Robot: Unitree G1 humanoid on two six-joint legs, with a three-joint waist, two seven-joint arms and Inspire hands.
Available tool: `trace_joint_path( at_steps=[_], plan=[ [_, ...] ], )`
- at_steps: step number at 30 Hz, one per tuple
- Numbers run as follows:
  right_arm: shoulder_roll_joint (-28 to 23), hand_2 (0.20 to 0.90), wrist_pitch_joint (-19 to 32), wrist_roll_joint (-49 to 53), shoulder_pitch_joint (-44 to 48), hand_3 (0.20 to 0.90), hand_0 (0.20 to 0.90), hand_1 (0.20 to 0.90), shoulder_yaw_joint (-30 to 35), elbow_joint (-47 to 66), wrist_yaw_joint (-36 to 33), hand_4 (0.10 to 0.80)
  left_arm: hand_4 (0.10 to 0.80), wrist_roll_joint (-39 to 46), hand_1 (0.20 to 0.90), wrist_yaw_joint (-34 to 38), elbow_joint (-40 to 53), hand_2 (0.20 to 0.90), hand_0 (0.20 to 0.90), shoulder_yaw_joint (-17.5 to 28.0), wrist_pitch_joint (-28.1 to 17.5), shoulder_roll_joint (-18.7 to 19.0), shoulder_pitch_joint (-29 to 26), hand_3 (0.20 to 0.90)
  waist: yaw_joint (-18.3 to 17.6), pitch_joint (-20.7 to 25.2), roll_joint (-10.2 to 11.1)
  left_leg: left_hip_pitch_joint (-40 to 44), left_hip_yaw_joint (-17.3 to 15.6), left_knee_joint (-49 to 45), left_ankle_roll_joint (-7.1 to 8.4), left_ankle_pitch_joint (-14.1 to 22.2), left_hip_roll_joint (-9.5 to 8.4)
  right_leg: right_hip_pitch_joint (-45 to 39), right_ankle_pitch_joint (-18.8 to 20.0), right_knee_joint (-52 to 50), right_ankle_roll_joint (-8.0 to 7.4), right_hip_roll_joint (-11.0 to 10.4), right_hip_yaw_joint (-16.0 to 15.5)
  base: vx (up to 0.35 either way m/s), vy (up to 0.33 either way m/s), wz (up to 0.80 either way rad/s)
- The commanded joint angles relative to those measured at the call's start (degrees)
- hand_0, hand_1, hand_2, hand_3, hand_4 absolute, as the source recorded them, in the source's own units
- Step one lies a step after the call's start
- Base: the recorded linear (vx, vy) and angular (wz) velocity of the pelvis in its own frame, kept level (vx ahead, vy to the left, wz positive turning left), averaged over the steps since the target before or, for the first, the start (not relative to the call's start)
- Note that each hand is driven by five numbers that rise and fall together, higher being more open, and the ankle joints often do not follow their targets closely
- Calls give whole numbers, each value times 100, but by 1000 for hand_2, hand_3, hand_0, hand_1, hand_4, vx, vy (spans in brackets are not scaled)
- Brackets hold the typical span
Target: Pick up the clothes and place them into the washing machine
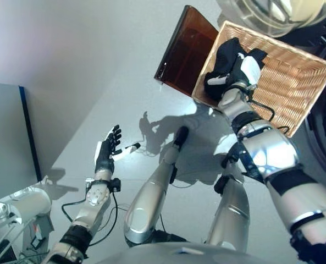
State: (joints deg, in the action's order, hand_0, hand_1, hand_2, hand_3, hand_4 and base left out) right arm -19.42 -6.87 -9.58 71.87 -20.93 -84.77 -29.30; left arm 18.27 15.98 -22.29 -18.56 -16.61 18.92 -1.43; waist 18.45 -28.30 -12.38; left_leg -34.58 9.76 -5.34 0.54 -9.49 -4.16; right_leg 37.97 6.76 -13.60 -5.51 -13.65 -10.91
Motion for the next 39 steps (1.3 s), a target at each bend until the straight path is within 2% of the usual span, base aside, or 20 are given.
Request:
trace_joint_path(
  at_steps=[1, 10, 11, 12, 13, 21, 34, 39],
  plan=[
    [-140, 900, 43, -531, 508, 900, 900, 900, -507, -29, 565, 800, 800, 43, 900, -39, 464, 900, 900, 38, -300, 451, -79, 900, 364, -149, -833, -18, -218, 484, 31, -200, -516, 181, -800, -823, -109, -76, 127, -19, 9, 12],
    [-777, 900, -115, -1047, 268, 900, 900, 900, -596, -80, 761, 800, 800, 21, 900, -311, 795, 900, 900, 83, -283, 435, 38, 900, 478, -149, -1055, -107, -117, 511, 25, -267, -567, 328, -896, -1007, -104, -168, 110, -13, 13, 7],
    [-778, 842, -116, -1048, 268, 842, 842, 842, -596, -79, 762, 759, 800, 21, 900, -311, 796, 900, 900, 83, -282, 435, 38, 900, 478, -149, -1054, -107, -117, 511, 25, -267, -567, 329, -896, -1008, -104, -168, 111, 0, 0, 0],
    [-814, 499, -115, -1093, 251, 499, 499, 499, -592, -63, 741, 514, 800, 3, 900, -309, 784, 900, 900, 86, -264, 418, 50, 900, 481, -149, -1062, -129, -109, 525, 29, -281, -569, 365, -905, -1028, -96, -169, 105, 0, 0, 0],
    [-810, 200, -109, -1105, 223, 200, 200, 200, -596, -25, 714, 300, 800, 10, 900, -300, 781, 900, 900, 92, -262, 401, 50, 900, 476, -149, -1058, -134, -112, 537, 29, -286, -571, 376, -902, -1029, -97, -168, 113, 0, 0, 0],
    [-695, 200, -144, -1277, 113, 200, 200, 200, -604, 119, 351, 300, 800, -28, 900, -118, 788, 900, 900, 60, -261, 350, 64, 900, 368, -149, -1012, -207, -153, 536, 43, -305, -556, 437, -885, -1019, -80, -137, 135, 7, 10, -4],
    [-580, 200, -155, -1304, 162, 200, 200, 200, -588, 320, 8, 300, 800, -86, 900, 24, 789, 900, 900, 18, -263, 476, 183, 900, 118, -149, -875, -153, -294, 530, 71, -260, -486, 372, -835, -907, -61, -35, 198, 12, 2, -8],
    [-587, 200, 105, -758, 205, 200, 200, 200, -368, 554, -153, 300, 800, -79, 900, 72, 505, 900, 900, 5, -225, 424, 213, 900, -79, -149, -759, 8, -408, 531, 79, -215, -441, 209, -798, -790, -53, 31, 247, 25, -3, -14]
  ],
)
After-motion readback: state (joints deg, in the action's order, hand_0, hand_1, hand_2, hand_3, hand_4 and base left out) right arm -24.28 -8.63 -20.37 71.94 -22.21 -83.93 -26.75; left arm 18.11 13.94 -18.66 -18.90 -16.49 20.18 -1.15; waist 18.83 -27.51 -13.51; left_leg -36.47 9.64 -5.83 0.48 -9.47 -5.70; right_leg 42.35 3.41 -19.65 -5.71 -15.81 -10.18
